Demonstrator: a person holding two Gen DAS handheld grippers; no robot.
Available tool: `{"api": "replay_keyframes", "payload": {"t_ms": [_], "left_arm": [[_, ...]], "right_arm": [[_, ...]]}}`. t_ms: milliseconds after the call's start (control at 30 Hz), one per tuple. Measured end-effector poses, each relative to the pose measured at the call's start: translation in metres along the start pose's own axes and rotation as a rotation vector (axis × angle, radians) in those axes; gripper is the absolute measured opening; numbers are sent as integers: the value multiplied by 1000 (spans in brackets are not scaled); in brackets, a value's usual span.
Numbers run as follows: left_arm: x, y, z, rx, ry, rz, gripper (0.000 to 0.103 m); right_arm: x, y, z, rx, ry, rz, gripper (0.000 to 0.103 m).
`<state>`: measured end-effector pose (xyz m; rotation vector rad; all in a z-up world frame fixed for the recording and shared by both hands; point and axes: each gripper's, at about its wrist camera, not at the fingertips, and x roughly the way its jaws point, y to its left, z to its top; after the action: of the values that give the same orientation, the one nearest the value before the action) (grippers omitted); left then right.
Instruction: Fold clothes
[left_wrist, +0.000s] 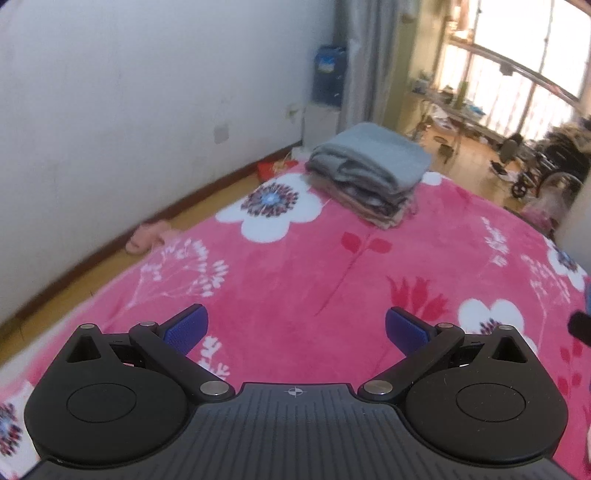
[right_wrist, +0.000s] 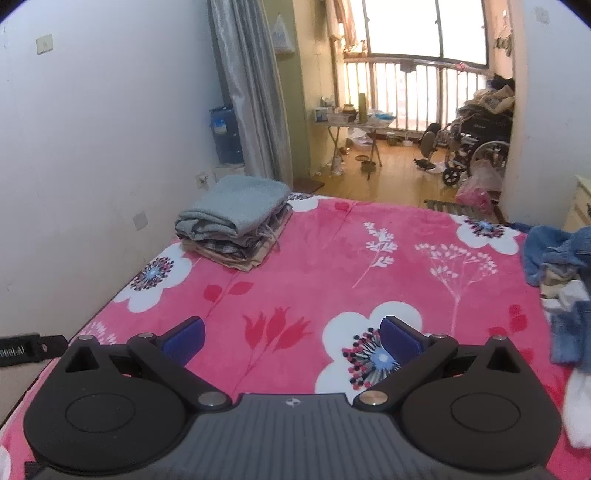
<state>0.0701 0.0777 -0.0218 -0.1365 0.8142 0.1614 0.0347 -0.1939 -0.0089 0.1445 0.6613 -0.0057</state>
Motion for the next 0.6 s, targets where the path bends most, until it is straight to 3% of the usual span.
{"api": "replay_keyframes", "payload": {"t_ms": [100, 233, 433, 533, 600], "left_arm": [[23, 5, 25, -33, -27, 29, 102], [25, 4, 87, -35, -18, 83, 100], [-69, 12, 201, -136, -31, 128, 103], [-116, 25, 231, -193, -36, 165, 103], [-134, 37, 239, -198, -82, 182, 103]], "right_arm": [[37, -9, 17, -11, -30, 39, 103], [63, -20, 79, -23, -76, 125, 103], [18, -32, 211, -94, -144, 205, 103], [-19, -38, 271, -164, -150, 212, 103], [-34, -38, 306, -220, -160, 214, 103]]}}
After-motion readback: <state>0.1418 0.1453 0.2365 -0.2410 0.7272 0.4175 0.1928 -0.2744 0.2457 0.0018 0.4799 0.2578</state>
